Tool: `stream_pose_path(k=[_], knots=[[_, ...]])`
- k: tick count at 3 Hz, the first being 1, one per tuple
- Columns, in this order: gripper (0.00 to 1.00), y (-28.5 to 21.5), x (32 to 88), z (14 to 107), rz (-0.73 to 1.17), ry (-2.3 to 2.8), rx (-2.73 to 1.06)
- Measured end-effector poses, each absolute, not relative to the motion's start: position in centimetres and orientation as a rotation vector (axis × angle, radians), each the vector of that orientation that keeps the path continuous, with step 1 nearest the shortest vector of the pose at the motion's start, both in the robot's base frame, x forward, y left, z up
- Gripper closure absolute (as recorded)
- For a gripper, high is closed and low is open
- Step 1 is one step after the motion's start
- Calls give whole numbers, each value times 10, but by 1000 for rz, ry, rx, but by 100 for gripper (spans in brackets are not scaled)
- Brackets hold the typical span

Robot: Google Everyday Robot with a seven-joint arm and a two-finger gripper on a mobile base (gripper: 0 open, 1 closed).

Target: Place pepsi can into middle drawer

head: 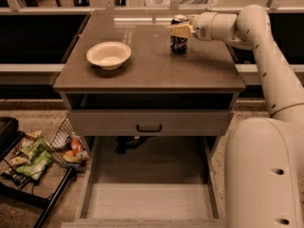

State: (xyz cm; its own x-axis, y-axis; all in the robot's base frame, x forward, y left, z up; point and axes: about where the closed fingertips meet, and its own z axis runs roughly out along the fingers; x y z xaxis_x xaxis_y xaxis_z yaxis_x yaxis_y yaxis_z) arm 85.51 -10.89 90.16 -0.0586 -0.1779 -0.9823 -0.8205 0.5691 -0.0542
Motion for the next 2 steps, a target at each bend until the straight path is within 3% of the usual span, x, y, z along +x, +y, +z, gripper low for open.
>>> stream_pose_path(k=[1, 2], knots=[[94, -124, 832, 926, 623, 1568, -871], [100, -150, 783, 986, 525, 1520, -866]])
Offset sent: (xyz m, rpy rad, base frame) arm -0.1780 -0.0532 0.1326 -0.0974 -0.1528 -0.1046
